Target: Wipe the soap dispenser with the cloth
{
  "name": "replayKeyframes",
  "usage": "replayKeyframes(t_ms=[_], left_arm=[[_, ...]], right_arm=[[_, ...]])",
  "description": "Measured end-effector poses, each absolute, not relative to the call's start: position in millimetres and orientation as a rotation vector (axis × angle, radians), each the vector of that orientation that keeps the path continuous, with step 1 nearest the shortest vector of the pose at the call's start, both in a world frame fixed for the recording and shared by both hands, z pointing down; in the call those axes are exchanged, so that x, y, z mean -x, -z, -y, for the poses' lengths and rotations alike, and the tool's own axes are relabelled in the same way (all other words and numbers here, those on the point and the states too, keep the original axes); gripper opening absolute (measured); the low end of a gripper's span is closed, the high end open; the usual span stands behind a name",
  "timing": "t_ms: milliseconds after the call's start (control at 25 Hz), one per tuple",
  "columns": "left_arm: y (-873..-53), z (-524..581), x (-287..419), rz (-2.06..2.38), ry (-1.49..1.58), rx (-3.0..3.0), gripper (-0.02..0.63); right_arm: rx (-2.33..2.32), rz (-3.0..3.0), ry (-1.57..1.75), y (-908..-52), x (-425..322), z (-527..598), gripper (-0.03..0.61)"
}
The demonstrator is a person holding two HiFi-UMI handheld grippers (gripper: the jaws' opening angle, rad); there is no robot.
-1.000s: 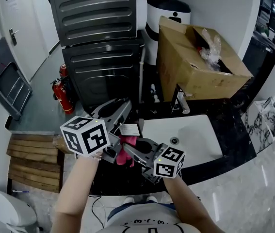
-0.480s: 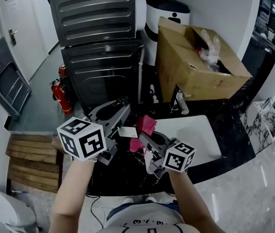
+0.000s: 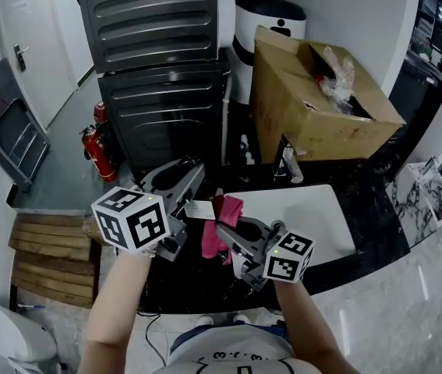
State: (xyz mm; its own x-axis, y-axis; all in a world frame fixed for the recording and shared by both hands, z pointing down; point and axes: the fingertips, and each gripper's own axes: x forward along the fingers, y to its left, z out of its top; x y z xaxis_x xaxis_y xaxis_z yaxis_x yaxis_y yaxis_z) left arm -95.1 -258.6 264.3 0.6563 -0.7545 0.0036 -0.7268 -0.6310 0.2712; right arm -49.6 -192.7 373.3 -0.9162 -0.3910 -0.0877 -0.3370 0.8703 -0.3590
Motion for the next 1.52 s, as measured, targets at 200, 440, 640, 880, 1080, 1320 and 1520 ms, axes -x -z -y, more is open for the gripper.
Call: replayKeyframes(t_ms=[200, 440, 640, 880, 1080, 1320, 1520], left_arm=[[-282, 264, 103, 1.223, 0.132, -2.588, 0.094], [-303, 259, 106, 1.314, 0.033, -2.650, 0.094], [-331, 245, 98, 1.357, -0.111, -2.792, 0.094], [-361, 221, 66, 1.359, -0.370, -2.986, 0.094], [-385, 212, 50, 1.371, -0.598, -3.021, 0.095], [-395, 209, 60, 1.417, -0.663, -2.996, 0.095], [-401, 207, 72, 1.438, -0.567, -2.943, 0.095]], right_arm=[[0.326, -2.964, 0.449, -370, 64, 162, 0.054], [0.425, -3.033, 0.417, -379, 50, 162, 0.054], [0.472, -2.887, 0.317, -323, 26, 171, 0.054], [0.528, -2.949, 0.138, -288, 39, 179, 0.054], [0.698, -3.214, 0.002, -331, 67, 190, 0.055], [0.828, -3.256, 0.005, -348, 68, 199, 0.055], [1.056, -3.192, 0.100, -358, 50, 219, 0.055]])
